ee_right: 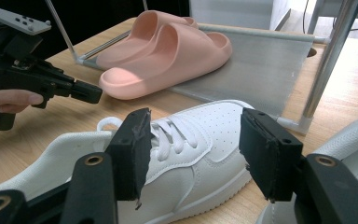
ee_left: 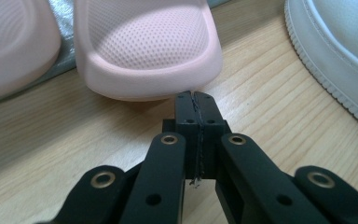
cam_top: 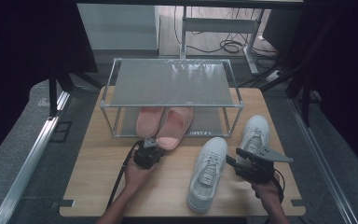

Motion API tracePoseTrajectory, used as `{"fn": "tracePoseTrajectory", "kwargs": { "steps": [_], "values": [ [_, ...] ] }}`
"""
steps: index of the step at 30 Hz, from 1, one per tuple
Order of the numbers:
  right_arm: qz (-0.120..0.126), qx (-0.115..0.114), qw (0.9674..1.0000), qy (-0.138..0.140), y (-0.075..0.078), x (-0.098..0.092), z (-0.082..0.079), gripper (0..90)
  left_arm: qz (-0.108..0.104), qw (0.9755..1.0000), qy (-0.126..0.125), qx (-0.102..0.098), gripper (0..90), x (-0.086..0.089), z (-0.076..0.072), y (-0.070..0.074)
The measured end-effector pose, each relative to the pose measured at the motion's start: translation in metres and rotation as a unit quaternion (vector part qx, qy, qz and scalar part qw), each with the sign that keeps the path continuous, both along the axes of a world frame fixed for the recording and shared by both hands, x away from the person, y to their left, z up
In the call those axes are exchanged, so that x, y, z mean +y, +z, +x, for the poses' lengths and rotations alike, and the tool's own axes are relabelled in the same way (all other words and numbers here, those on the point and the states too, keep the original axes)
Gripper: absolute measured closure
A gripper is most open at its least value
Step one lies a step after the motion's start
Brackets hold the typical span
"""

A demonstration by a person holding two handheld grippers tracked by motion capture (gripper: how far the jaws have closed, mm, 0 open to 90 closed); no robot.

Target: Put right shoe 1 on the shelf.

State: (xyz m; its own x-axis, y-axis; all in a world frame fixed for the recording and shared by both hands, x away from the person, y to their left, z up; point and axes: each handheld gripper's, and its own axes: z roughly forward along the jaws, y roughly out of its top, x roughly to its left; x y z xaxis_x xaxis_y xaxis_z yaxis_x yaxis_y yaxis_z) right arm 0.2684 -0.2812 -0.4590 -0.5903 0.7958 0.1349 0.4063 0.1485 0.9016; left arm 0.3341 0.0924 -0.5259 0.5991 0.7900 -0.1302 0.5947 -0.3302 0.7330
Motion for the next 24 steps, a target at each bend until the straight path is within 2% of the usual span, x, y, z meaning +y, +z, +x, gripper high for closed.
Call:
{"fn": "tracePoseTrajectory", "kwargs": {
  "steps": [16, 24],
  "values": [
    [0.001, -0.002, 1.0, -0.002, 0.001, -0.002, 0.0, 44.3, 0.007, 0.9999, -0.012, 0.003, 90.0, -0.023, 0.017, 0.0],
    [0.002, -0.002, 1.0, -0.002, 0.001, -0.002, 0.0, 44.2, 0.005, 1.0, -0.004, 0.004, 90.0, -0.022, 0.021, 0.0]
  ]
}}
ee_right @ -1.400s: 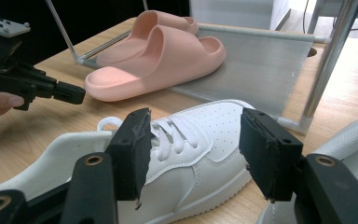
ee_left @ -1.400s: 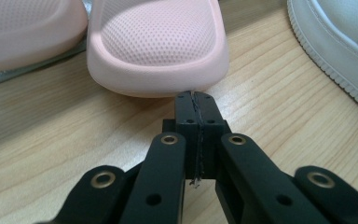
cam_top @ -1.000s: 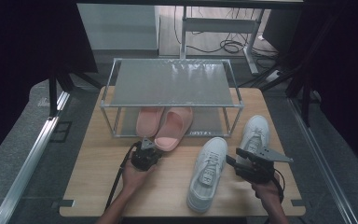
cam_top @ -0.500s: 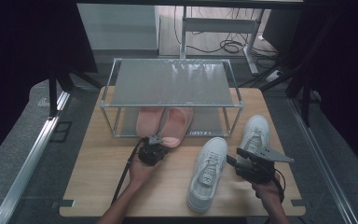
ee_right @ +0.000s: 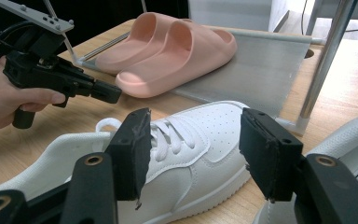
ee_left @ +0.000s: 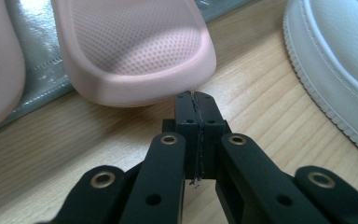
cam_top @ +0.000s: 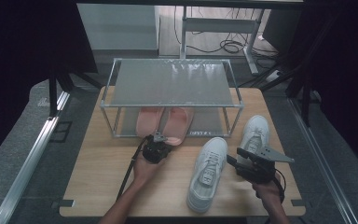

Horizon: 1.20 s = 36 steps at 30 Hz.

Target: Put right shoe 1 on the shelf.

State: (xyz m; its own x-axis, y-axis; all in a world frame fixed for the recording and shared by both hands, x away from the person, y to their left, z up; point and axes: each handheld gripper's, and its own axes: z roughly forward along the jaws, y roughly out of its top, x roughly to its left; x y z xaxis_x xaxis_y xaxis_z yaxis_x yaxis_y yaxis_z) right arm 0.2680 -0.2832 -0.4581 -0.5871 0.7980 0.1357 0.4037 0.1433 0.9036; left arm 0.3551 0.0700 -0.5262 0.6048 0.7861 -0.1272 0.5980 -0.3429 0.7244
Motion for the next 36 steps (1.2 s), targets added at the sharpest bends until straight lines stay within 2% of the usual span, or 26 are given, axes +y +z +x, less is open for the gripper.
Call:
{"fn": "tracePoseTrajectory", "kwargs": {
  "steps": [15, 24, 36],
  "values": [
    [0.0, -0.001, 1.0, 0.0, 0.0, 0.0, 0.0, 44.3, -0.006, 0.9996, 0.027, 0.007, 90.0, 0.002, 0.017, 0.001],
    [0.0, 0.0, 1.0, 0.0, 0.0, 0.0, 0.0, 44.2, -0.012, 0.999, 0.041, 0.013, 89.9, 0.009, 0.022, -0.001],
    [-0.001, 0.0, 1.0, 0.0, -0.001, 0.001, 0.0, 44.3, -0.01, 0.9989, 0.042, 0.017, 89.7, 0.011, 0.027, -0.001]
  ]
}}
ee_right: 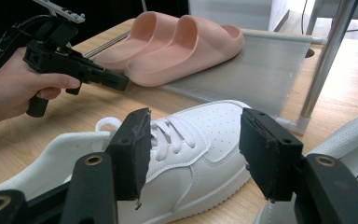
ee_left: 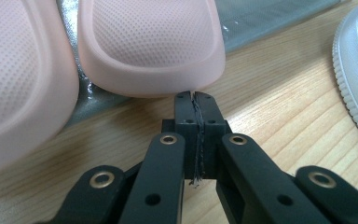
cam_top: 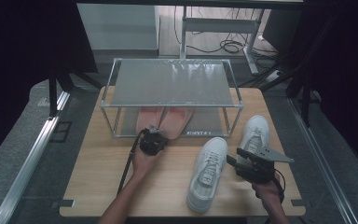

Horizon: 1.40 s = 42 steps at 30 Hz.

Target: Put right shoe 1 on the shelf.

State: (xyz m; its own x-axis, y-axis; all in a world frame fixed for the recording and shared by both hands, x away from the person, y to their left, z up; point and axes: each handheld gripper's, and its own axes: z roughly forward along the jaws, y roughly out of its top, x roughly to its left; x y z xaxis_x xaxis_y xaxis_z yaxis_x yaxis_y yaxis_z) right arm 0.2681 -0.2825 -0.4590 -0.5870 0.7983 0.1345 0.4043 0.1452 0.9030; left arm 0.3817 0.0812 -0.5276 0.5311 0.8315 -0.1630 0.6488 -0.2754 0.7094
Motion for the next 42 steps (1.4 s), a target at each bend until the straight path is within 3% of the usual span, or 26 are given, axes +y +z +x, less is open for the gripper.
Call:
{"fn": "tracePoseTrajectory", "kwargs": {
  "steps": [24, 31, 42],
  "values": [
    [0.001, -0.001, 1.0, -0.002, 0.0, -0.001, 0.0, 44.2, -0.008, 0.9999, 0.004, 0.008, 88.3, -0.002, 0.008, -0.001],
    [0.001, -0.001, 1.0, -0.002, 0.0, -0.002, -0.001, 44.2, -0.013, 0.9999, 0.001, -0.001, 87.0, 0.006, -0.005, 0.001],
    [0.0, 0.001, 1.0, -0.002, -0.001, -0.001, 0.0, 44.2, -0.019, 0.9998, -0.004, -0.007, 82.6, 0.035, -0.037, 0.004]
  ]
}}
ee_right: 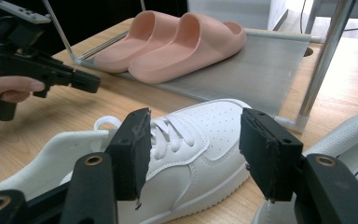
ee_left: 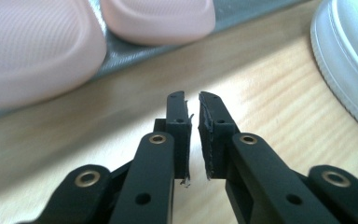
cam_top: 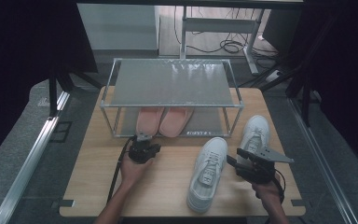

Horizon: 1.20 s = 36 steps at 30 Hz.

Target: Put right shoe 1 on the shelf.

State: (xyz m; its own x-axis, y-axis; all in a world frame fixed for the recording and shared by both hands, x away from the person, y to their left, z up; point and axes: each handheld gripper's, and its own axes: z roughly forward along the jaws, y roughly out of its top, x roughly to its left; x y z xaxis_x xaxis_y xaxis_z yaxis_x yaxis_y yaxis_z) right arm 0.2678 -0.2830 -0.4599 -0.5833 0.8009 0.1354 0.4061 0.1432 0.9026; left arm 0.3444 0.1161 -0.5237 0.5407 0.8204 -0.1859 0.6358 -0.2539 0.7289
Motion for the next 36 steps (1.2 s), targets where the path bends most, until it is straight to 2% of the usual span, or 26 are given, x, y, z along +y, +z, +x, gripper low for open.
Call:
{"fn": "tracePoseTrajectory", "kwargs": {
  "steps": [7, 17, 36],
  "values": [
    [-0.001, 0.002, 1.0, 0.001, -0.001, 0.002, 0.0, 44.2, -0.004, 1.0, 0.002, -0.002, 75.1, 0.017, -0.017, 0.001],
    [-0.001, 0.002, 1.0, 0.0, -0.001, 0.002, -0.001, 44.2, 0.0, 1.0, 0.002, -0.006, 67.6, 0.029, -0.034, 0.005],
    [-0.003, 0.004, 1.0, 0.003, -0.003, 0.004, -0.001, 44.2, 0.0, 1.0, 0.007, 0.003, 60.0, 0.05, -0.066, 0.003]
  ]
}}
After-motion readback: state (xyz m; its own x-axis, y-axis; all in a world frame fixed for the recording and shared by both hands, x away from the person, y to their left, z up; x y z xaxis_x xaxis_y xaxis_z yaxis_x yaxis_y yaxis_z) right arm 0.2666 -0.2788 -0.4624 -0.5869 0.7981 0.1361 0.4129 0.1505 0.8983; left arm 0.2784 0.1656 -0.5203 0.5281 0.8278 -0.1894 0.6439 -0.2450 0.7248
